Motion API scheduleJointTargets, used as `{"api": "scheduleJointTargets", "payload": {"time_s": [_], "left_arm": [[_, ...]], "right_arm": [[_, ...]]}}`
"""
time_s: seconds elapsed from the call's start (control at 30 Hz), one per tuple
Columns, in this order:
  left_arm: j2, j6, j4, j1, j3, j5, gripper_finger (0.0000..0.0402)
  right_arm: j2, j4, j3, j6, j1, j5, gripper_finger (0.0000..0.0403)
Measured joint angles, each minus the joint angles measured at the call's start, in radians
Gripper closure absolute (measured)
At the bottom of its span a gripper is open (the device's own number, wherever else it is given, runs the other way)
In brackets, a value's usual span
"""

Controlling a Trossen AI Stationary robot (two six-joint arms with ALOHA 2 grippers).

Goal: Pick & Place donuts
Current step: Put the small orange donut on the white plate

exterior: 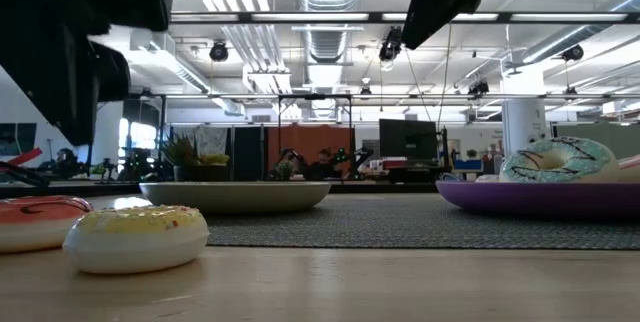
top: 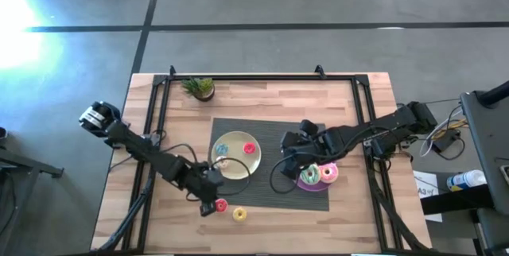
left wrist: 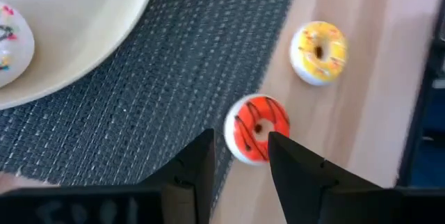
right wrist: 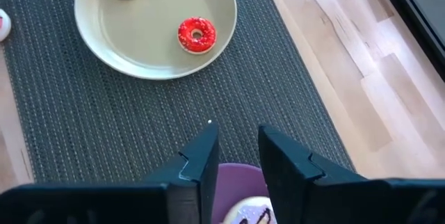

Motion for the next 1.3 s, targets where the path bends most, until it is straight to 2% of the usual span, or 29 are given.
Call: {"api": "scheduleJointTargets", "payload": {"time_s": [0.4, 0.63, 0.73, 0.97, 1.13, 1.3], "left_arm": [[0.192, -0.015, 0.025, -0.014, 0.069, 0.028, 0.0294], [0.257, -0.038, 0.014, -0.014, 0.1, 0.028, 0.0294], [0.261, -0.048, 0.013, -0.014, 0.1, 0.027, 0.0306], [0.197, -0.063, -0.031, 0.002, 0.096, 0.011, 0.0393], [0.09, -0.009, -0.138, 0.081, 0.123, -0.074, 0.04], [0.007, 0.142, -0.146, 0.269, 0.127, -0.127, 0.0401]], "right_arm": [[0.0, -0.026, -0.002, 0.008, 0.037, 0.0, 0.0314], [0.0, -0.029, -0.005, 0.015, 0.046, 0.003, 0.0307], [0.0, -0.029, -0.006, 0.015, 0.046, 0.003, 0.031], [0.0, -0.029, -0.008, 0.015, 0.046, 0.004, 0.032], [0.0, -0.029, -0.011, 0.012, 0.046, 0.005, 0.0324], [0.0, -0.027, -0.013, 0.028, 0.045, 0.018, 0.0318]]}}
